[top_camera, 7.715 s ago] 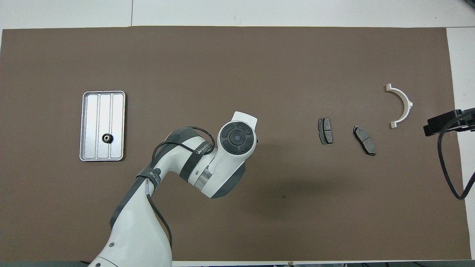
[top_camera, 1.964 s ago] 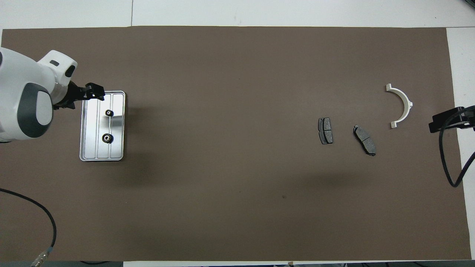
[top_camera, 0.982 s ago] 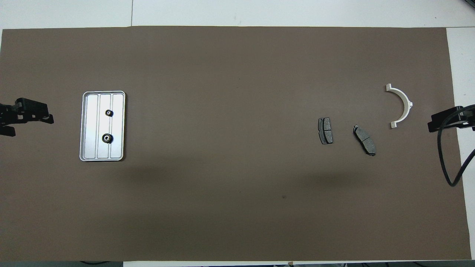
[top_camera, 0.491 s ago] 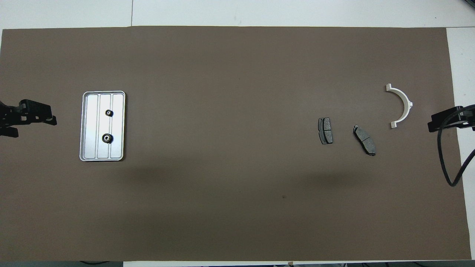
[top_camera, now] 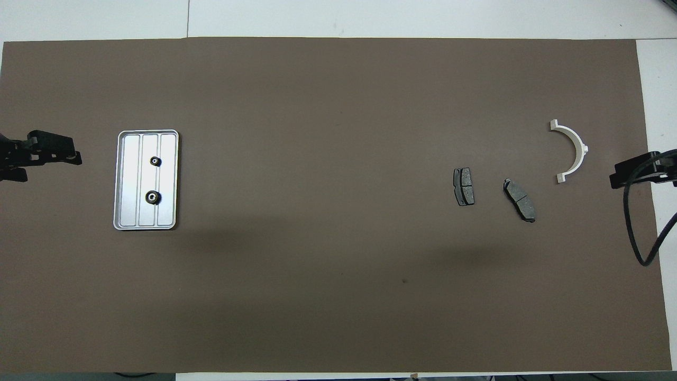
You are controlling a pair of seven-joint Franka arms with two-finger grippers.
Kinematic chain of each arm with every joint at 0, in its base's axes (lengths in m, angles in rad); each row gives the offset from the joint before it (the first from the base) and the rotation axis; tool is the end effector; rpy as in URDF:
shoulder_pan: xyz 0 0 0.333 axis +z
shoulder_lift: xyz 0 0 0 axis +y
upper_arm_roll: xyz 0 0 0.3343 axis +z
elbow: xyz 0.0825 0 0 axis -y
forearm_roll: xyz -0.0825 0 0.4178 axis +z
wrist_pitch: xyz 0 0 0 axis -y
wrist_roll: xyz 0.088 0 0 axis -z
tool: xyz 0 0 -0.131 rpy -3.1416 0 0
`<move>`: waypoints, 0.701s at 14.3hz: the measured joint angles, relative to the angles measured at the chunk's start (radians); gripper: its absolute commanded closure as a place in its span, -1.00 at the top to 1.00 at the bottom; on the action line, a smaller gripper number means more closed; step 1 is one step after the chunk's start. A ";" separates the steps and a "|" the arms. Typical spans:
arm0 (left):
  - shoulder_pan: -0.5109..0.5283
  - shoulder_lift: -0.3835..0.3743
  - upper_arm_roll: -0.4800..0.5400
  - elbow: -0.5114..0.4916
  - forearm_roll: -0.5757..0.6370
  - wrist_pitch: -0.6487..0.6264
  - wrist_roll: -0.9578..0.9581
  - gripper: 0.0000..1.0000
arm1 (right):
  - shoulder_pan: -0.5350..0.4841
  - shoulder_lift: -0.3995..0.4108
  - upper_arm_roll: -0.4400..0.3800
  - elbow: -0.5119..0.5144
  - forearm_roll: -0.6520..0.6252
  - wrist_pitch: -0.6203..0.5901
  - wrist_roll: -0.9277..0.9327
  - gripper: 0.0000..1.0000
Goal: Pick bearing gear from pile to tray
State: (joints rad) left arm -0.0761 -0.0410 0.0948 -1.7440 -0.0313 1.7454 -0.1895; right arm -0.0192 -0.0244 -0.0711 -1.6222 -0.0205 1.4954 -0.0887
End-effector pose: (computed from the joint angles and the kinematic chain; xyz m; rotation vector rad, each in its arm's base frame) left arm 0.5872 0.0083 0.5699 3.0851 0.3298 0.0606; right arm 0.5657 -0.0545 0.6011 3.1278 -0.0031 -0.1624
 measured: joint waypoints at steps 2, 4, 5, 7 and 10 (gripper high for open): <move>0.000 0.000 0.000 0.000 0.000 0.005 0.000 1.00 | 0.000 0.000 0.000 0.000 0.000 0.000 0.000 1.00; 0.000 0.000 0.000 0.000 0.000 0.007 0.000 1.00 | 0.000 0.000 0.000 0.000 0.000 0.000 0.000 1.00; 0.000 0.000 0.000 0.000 0.000 0.007 0.000 1.00 | 0.000 0.000 0.000 0.000 0.000 0.000 0.000 1.00; 0.000 0.000 0.000 0.001 0.000 0.009 0.000 1.00 | 0.000 0.000 0.000 0.000 0.000 0.000 0.000 1.00; 0.000 0.000 0.000 0.007 0.000 0.013 0.020 1.00 | 0.000 0.000 0.000 0.000 0.000 0.000 0.000 1.00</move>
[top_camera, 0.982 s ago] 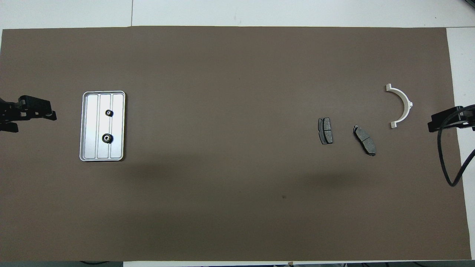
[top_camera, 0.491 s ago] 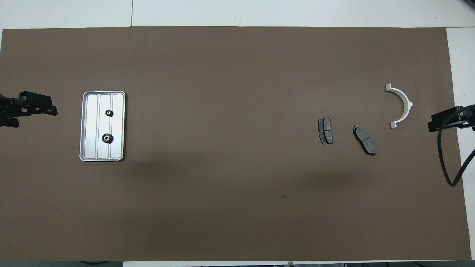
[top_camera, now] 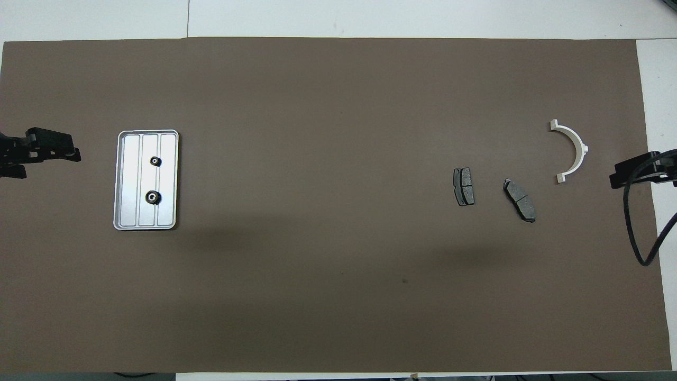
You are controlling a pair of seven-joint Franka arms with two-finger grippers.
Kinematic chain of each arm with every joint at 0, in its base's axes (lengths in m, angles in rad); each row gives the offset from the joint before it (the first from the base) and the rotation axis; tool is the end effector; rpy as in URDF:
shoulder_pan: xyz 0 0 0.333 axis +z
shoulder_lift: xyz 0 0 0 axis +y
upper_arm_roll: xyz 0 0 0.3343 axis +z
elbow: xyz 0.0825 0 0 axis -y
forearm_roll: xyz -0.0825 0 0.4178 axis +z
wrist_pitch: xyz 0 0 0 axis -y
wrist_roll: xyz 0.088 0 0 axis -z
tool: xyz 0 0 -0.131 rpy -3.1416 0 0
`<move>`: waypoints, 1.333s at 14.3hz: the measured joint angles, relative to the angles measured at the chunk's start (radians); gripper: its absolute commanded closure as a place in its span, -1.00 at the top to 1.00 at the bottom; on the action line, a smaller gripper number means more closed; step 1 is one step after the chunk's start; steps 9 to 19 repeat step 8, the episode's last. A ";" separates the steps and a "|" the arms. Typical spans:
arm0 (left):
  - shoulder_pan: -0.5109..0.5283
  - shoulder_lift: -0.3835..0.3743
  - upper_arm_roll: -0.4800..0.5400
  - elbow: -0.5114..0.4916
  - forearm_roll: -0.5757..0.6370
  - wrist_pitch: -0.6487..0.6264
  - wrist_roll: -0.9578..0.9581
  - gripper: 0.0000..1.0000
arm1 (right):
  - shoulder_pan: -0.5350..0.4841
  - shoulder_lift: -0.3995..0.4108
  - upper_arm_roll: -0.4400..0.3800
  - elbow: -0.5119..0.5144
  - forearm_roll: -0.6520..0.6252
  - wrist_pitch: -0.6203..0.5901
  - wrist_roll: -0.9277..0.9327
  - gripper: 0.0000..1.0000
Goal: Pick bearing gear from pile to tray
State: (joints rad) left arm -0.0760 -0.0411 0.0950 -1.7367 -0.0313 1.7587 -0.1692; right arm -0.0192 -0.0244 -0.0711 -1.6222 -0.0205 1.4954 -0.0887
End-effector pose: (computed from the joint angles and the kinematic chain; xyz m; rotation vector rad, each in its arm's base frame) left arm 0.5896 0.0086 0.5750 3.0863 0.2989 0.0932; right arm 0.5657 -0.0545 0.6011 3.1278 -0.0031 -0.1624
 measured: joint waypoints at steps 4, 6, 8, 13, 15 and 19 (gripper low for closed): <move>0.000 0.000 0.000 0.005 0.000 0.003 0.017 1.00 | 0.000 0.000 0.000 0.000 0.000 0.000 0.000 1.00; 0.000 0.000 0.000 0.018 0.000 0.002 0.018 1.00 | 0.000 0.000 0.000 0.000 0.000 0.000 0.000 1.00; 0.000 0.000 0.000 0.031 0.000 0.000 0.019 1.00 | 0.000 0.000 0.000 0.000 0.000 0.000 0.000 1.00; 0.000 0.000 0.000 0.031 0.000 0.000 0.019 1.00 | 0.000 0.000 0.000 0.000 0.000 0.000 0.000 1.00; 0.000 0.000 0.000 0.031 0.000 0.000 0.019 1.00 | 0.000 0.000 0.000 0.000 0.000 0.000 0.000 1.00; 0.000 0.000 0.000 0.031 0.000 0.000 0.019 1.00 | 0.000 0.000 0.000 0.000 0.000 0.000 0.000 1.00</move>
